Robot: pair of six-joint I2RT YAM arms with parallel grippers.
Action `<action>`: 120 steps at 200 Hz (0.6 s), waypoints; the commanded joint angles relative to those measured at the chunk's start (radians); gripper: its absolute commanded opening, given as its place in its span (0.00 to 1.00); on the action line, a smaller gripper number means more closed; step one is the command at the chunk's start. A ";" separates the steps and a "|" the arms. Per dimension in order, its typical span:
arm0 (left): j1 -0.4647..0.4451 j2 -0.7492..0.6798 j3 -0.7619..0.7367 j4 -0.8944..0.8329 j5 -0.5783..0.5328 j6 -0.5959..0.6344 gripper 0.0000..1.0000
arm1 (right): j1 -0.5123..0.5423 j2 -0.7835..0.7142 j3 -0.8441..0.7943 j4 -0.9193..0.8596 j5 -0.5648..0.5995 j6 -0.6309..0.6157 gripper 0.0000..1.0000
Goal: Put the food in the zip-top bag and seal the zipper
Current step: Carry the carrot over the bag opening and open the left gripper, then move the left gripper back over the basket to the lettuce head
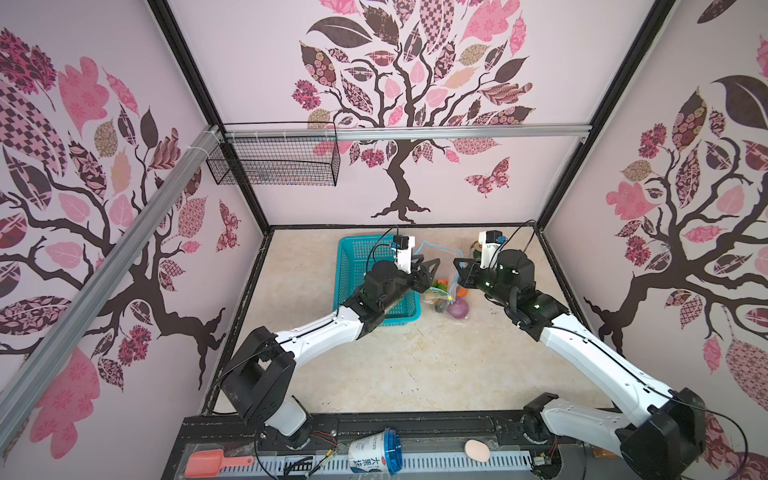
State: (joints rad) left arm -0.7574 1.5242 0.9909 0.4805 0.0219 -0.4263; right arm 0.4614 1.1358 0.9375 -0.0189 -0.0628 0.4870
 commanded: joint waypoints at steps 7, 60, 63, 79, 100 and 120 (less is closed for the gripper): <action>-0.003 -0.066 0.015 -0.097 -0.072 0.014 0.60 | -0.009 -0.019 0.026 -0.008 0.020 -0.032 0.00; 0.018 -0.107 0.064 -0.358 -0.165 0.021 0.61 | -0.009 -0.030 0.033 -0.023 0.027 -0.056 0.00; 0.020 -0.105 0.065 -0.365 -0.159 0.014 0.61 | -0.009 -0.030 0.034 -0.022 0.027 -0.057 0.00; 0.032 -0.094 0.069 -0.406 -0.128 -0.022 0.62 | -0.009 -0.026 0.035 -0.022 0.019 -0.057 0.00; 0.060 -0.071 0.071 -0.426 -0.076 -0.066 0.58 | -0.009 -0.024 0.035 -0.022 0.005 -0.055 0.00; 0.092 -0.052 0.086 -0.415 0.007 -0.108 0.35 | -0.009 -0.024 0.035 -0.027 0.003 -0.059 0.00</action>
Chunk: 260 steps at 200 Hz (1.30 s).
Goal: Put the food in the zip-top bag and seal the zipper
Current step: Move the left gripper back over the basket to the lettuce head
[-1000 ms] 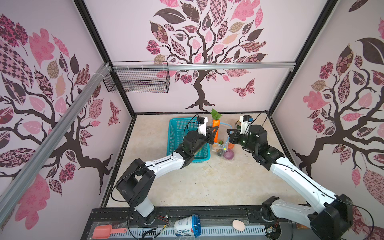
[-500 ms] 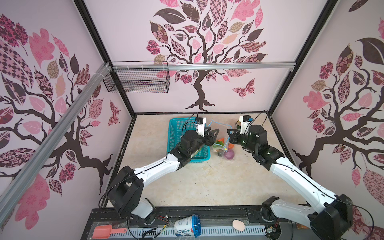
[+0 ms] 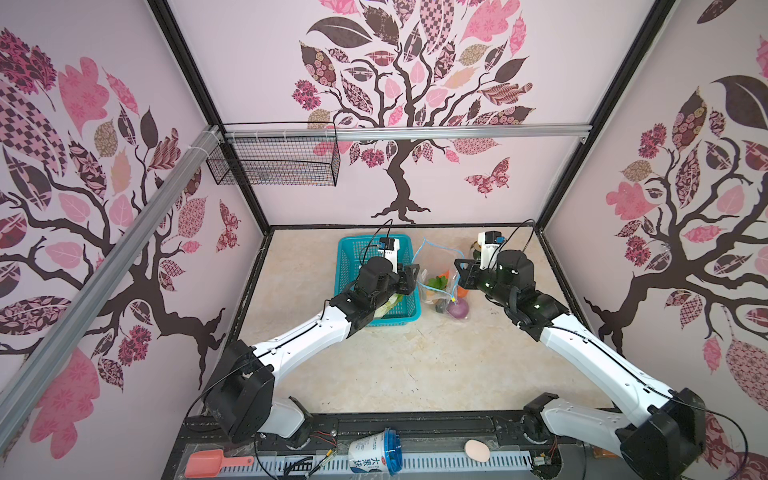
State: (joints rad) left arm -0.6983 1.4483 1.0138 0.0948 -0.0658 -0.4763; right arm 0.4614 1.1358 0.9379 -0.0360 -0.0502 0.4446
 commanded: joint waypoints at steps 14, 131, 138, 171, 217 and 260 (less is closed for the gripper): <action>0.045 0.034 0.082 -0.008 0.161 -0.071 0.17 | -0.009 -0.021 0.041 -0.021 -0.012 -0.028 0.00; 0.067 0.121 0.382 -0.125 0.412 -0.066 0.00 | -0.009 -0.063 0.208 -0.257 -0.031 -0.107 0.00; 0.074 0.134 0.384 -0.136 0.422 -0.074 0.00 | -0.008 -0.049 0.200 -0.259 -0.022 -0.108 0.00; 0.087 0.160 0.374 -0.168 0.440 -0.083 0.07 | -0.009 0.015 0.159 -0.234 -0.011 -0.103 0.00; 0.159 0.095 0.374 -0.326 0.463 0.014 0.98 | -0.009 0.031 0.140 -0.174 -0.012 -0.106 0.00; 0.310 0.072 0.403 -0.660 0.408 0.212 0.99 | -0.009 0.037 0.125 -0.159 -0.002 -0.119 0.00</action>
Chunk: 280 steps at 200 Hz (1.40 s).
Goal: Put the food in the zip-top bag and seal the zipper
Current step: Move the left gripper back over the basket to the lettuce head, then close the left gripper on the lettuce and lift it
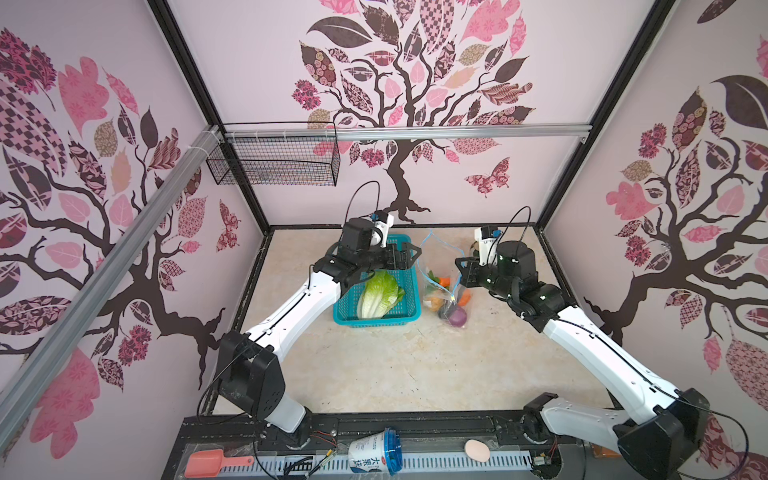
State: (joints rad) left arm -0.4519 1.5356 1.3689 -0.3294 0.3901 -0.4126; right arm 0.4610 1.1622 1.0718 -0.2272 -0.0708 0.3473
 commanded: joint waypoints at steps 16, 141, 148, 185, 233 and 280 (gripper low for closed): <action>0.107 0.010 0.041 -0.331 -0.113 0.185 0.99 | -0.009 0.006 -0.013 0.031 0.027 -0.028 0.00; 0.150 0.305 0.030 -0.377 -0.101 0.276 0.99 | -0.011 -0.024 -0.045 0.045 0.046 -0.052 0.00; 0.150 0.309 0.025 -0.366 -0.085 0.272 0.99 | -0.010 -0.025 -0.045 0.048 0.045 -0.051 0.00; 0.147 0.363 0.042 -0.349 -0.023 0.256 0.99 | -0.011 -0.025 -0.050 0.055 0.042 -0.050 0.00; 0.083 0.414 0.035 -0.363 -0.034 0.257 0.98 | -0.011 -0.033 -0.052 0.057 0.052 -0.054 0.00; 0.068 0.459 0.046 -0.364 -0.076 0.262 0.99 | -0.010 -0.033 -0.055 0.058 0.052 -0.053 0.00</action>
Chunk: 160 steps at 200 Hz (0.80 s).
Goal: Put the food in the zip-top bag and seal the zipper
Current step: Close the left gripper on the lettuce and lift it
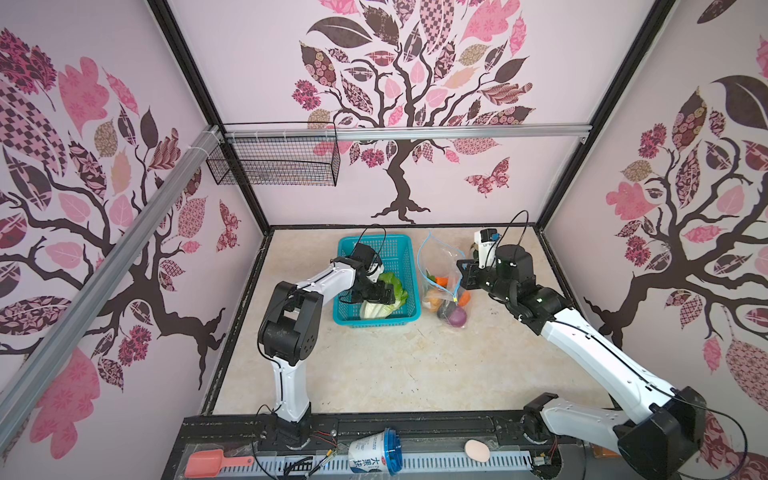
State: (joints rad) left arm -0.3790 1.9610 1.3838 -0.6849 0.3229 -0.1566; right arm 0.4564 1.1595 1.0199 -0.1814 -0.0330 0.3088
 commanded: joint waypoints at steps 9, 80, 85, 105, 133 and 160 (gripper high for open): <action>-0.005 0.039 0.034 -0.008 -0.012 0.008 0.98 | -0.007 -0.031 -0.004 0.013 0.015 -0.015 0.00; -0.005 -0.016 0.056 0.020 -0.002 -0.001 0.51 | -0.006 -0.030 -0.009 0.019 0.018 -0.015 0.00; -0.005 -0.026 0.056 0.026 -0.006 -0.005 0.49 | -0.005 -0.030 -0.008 0.020 0.017 -0.013 0.00; -0.003 -0.069 0.049 0.065 -0.033 -0.042 0.37 | -0.007 -0.028 -0.016 0.030 0.014 -0.013 0.00; 0.006 -0.157 0.014 0.167 -0.065 -0.113 0.34 | -0.007 -0.021 -0.020 0.047 -0.008 -0.008 0.00; 0.014 -0.266 -0.014 0.262 -0.121 -0.166 0.33 | -0.008 -0.017 -0.023 0.058 -0.013 0.000 0.00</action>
State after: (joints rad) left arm -0.3733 1.8137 1.3960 -0.5686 0.2546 -0.2569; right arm 0.4557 1.1591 1.0016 -0.1509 -0.0376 0.3069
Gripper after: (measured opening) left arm 0.531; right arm 0.046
